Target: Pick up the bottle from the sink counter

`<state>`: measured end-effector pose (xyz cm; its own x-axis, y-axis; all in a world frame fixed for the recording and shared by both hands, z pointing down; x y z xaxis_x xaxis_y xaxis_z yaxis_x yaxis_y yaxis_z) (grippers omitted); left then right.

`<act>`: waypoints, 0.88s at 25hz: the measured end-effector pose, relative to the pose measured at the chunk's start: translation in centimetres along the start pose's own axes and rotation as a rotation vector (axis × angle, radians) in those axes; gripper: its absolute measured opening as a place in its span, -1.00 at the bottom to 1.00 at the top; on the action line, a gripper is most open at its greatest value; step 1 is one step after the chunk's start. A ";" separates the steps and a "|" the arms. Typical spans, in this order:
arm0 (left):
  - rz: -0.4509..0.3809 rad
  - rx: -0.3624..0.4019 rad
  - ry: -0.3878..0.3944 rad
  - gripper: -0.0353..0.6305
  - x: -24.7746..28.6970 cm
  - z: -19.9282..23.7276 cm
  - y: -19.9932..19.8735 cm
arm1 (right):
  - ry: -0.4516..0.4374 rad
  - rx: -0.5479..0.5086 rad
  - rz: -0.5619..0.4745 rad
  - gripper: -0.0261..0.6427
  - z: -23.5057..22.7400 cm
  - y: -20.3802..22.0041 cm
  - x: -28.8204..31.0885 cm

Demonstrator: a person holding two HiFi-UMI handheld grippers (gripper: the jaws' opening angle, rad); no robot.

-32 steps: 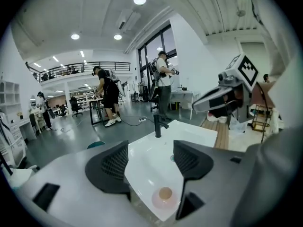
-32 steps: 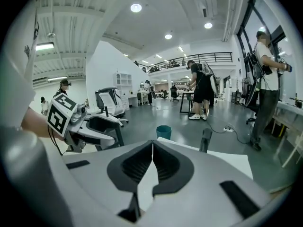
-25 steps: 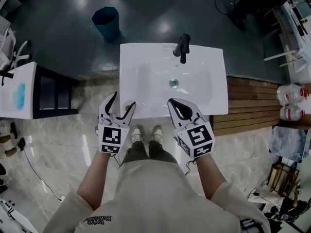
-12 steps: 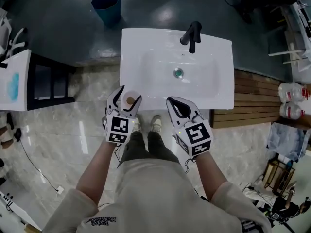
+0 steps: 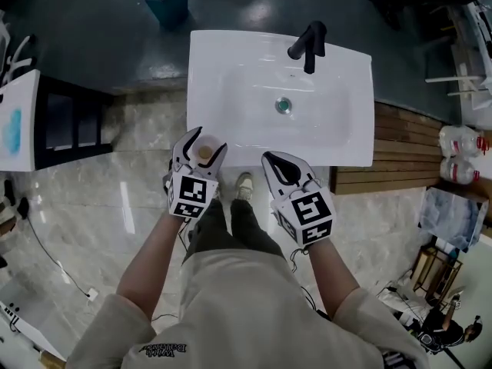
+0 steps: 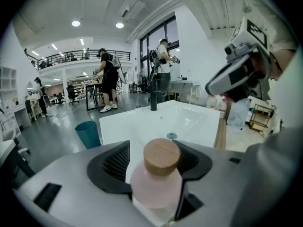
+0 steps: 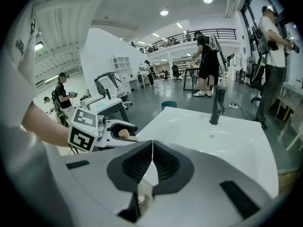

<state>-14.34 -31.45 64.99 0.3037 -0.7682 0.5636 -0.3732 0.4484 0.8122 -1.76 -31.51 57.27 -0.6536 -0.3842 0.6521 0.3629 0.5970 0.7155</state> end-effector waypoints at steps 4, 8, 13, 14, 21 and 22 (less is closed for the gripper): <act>-0.036 0.022 0.006 -0.25 0.2 -0.6 -0.2 | 0.004 0.007 0.014 -0.93 0.2 0.7 0.2; -0.058 0.028 -0.005 -0.31 0.0 -0.8 -0.4 | 0.007 0.017 0.020 -0.93 0.2 1.1 0.2; -0.056 0.043 0.007 -0.59 -0.3 -0.7 -0.7 | 0.012 0.028 0.020 -0.93 0.1 1.4 0.1; -0.052 0.054 0.008 -0.61 -0.3 -0.8 -0.8 | 0.013 0.030 0.019 -0.93 0.1 1.4 0.1; -0.020 0.018 0.047 -0.64 -0.7 -0.9 -0.5 | 0.019 0.038 0.000 -0.93 0.2 0.9 -0.6; -0.016 0.017 0.052 -0.64 -0.8 -1.0 -0.5 | 0.021 0.037 -0.004 -0.93 0.1 0.7 -0.7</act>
<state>-13.56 -30.61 64.25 0.3549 -0.7499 0.5583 -0.3824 0.4285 0.8186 -1.11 -30.70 57.25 -0.6409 -0.4014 0.6544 0.3348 0.6209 0.7088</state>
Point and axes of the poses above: the fingertips, and each gripper's own axes: x forward along the fingers, z to its left, y out of its underside, the point moved 2 cm from there along -x, backward along the fingers, and after that the axes turned 8 degrees about x, right-handed, at the moved point
